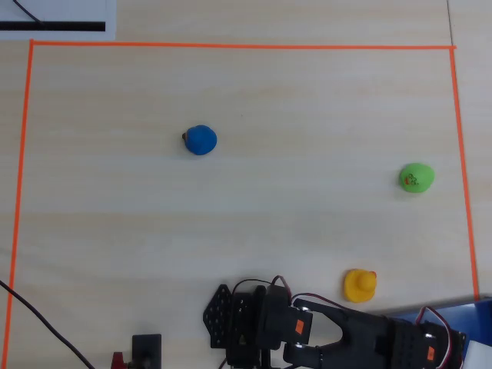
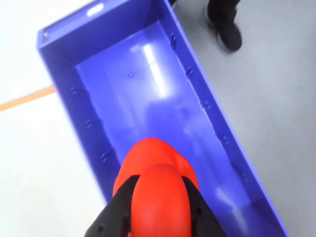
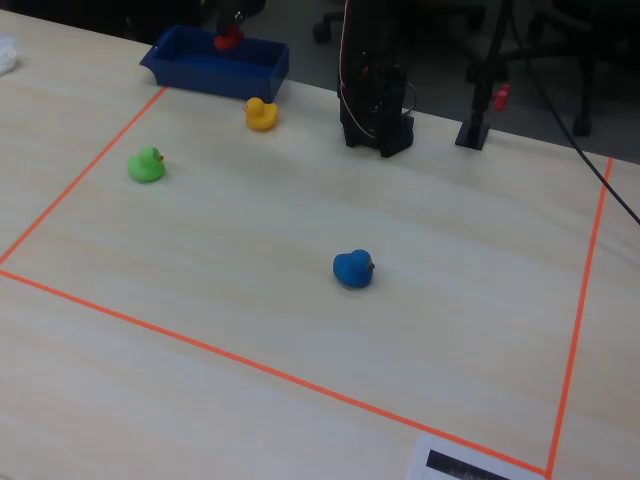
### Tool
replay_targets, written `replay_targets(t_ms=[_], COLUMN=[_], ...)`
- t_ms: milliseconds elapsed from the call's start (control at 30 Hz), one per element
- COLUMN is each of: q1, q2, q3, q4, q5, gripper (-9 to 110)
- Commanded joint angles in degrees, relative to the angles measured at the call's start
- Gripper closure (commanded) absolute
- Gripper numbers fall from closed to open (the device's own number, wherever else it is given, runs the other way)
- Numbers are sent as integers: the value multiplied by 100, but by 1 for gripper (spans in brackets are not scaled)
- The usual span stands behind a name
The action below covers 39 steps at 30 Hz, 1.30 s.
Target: Grasp red duck and put it into box.
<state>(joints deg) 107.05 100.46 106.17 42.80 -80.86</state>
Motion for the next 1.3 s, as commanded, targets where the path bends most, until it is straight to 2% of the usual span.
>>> replay_targets(t_ms=[0, 100, 167, 400, 600, 700, 800, 900, 1000, 1100, 1267], q1=[70, 18, 0, 0, -79, -483, -1397, -2628, -4008, -5467, -8095], q2=[-149, -387, -536, -782, -791, -721, -853, -853, -378, 483, 2584], q3=[-70, -360, -545, -940, -1107, -2065, -3647, -4825, -5098, -4395, -1723], q4=[-396, -396, -492, -659, -598, -18, 773, 1477, 1995, 2364, 2689], q5=[-70, 35, 246, 747, 686, 1028, 1468, 1758, 1881, 1819, 1283], gripper=[101, 99, 91, 74, 73, 76, 85, 89, 92, 98, 101])
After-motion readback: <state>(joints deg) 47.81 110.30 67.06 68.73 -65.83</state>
